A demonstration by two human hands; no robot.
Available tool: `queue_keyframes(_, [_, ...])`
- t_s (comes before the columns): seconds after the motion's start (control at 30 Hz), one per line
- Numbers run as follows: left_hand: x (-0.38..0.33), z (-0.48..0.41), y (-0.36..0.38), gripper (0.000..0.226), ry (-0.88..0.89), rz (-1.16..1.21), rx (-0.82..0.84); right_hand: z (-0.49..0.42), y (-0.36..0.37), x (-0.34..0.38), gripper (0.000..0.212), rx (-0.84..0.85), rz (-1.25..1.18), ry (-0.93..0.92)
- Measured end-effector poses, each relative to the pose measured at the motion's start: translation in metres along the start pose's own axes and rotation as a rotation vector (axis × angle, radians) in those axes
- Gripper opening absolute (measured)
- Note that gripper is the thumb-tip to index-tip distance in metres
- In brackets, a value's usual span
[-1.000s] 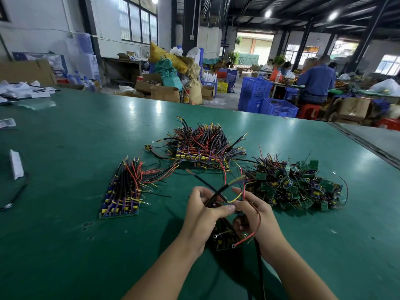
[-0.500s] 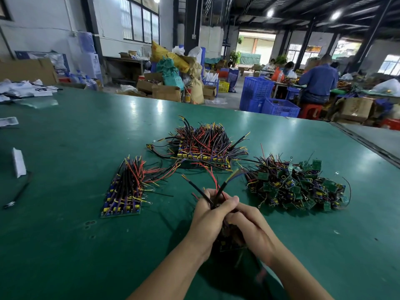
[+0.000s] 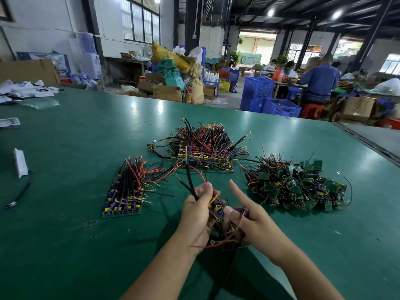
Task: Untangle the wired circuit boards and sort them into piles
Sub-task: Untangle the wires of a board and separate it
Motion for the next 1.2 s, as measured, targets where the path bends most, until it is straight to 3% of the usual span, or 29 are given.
queue_keyframes(0.07, [-0.002,-0.002,-0.001,0.028,-0.037,0.044,-0.011,0.0,-0.005,0.002,0.058,-0.085,-0.138,0.013])
queue_keyframes(0.17, [-0.005,-0.005,-0.005,0.042,-0.069,0.055,-0.062,-0.002,-0.015,-0.001,0.031,-0.221,-0.405,0.113])
queue_keyframes(0.27, [-0.009,-0.005,-0.008,0.031,-0.122,0.108,-0.091,-0.005,-0.025,-0.004,0.011,-0.238,-0.75,0.192])
queue_keyframes(0.33, [-0.009,-0.006,-0.011,0.013,-0.126,0.095,-0.09,-0.007,-0.029,-0.003,0.019,-0.242,-0.949,0.181])
queue_keyframes(0.53, [-0.004,0.003,-0.002,0.034,-0.027,0.032,0.04,-0.011,-0.028,-0.002,0.034,-0.394,-1.25,0.086])
queue_keyframes(0.63, [-0.001,0.005,0.006,0.06,-0.055,0.106,0.149,-0.011,-0.026,-0.006,0.027,-0.43,-1.149,0.032])
queue_keyframes(0.73, [0.003,0.008,0.008,0.067,-0.061,0.086,0.218,-0.011,-0.019,-0.008,0.035,-0.399,-0.957,-0.005])
queue_keyframes(0.87, [0.006,0.011,0.009,0.039,-0.009,-0.083,0.134,-0.009,-0.008,-0.006,0.046,-0.382,-0.458,-0.048])
queue_keyframes(1.07, [0.011,0.011,0.009,0.008,-0.003,-0.12,0.043,-0.002,-0.002,0.001,0.059,-0.389,0.004,-0.115])
queue_keyframes(1.2, [0.012,0.012,0.008,0.022,-0.04,-0.133,0.089,-0.006,-0.002,-0.008,0.062,-0.436,0.042,-0.03])
Point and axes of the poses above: each hand's wrist, its own z-axis away from the middle knuckle, its own y-axis out of the palm, x = y × z, the point moved 3 cm from there along -z, towards the middle knuckle, and after that the axes turned 2 degrees about z, right-handed, at the moved point
